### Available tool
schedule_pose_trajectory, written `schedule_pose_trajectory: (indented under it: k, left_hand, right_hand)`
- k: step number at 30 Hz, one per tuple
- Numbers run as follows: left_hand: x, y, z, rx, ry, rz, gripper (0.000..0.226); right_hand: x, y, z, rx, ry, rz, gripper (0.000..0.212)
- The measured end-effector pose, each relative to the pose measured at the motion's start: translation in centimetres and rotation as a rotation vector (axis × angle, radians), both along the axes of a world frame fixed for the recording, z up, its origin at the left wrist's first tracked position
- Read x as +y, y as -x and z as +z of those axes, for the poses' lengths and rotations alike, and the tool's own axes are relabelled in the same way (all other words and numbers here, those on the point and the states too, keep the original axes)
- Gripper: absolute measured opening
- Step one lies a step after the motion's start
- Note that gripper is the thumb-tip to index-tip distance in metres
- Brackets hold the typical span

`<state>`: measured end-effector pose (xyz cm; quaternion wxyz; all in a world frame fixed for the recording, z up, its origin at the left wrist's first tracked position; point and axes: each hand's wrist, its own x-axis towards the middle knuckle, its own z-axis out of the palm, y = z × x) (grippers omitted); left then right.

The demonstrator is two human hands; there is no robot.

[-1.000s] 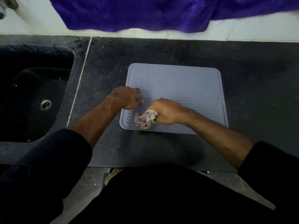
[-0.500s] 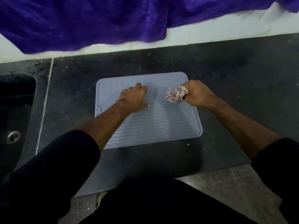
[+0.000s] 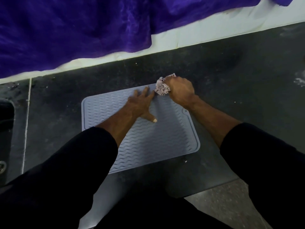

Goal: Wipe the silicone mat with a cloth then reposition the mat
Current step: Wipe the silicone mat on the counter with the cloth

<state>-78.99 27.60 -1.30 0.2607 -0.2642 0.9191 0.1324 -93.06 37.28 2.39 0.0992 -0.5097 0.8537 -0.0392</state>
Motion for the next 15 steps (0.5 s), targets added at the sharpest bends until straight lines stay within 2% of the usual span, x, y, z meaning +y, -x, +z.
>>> schedule_pose_trajectory:
  k: [2,5,7,15]
  left_hand:
    - [-0.2,0.2,-0.3,-0.005,-0.052,0.025,0.134]
    - [-0.2,0.3,-0.8,-0.006,-0.077,0.047,0.134]
    - [-0.2,0.5,-1.0,-0.011,-0.081,0.05,0.134]
    - [-0.3,0.6,-1.5,-0.013,-0.075,0.056,0.134]
  right_hand:
    - [-0.3,0.1,-0.9,-0.008,-0.018,0.013,0.027]
    - [0.4,0.1,-2.8,-0.008,-0.079,0.1,0.039]
    - [0.9,0.3,-3.5,-0.006,-0.053,0.117,0.042]
    - [0.6,0.0,-2.0,0.106,-0.157,0.056,0.029]
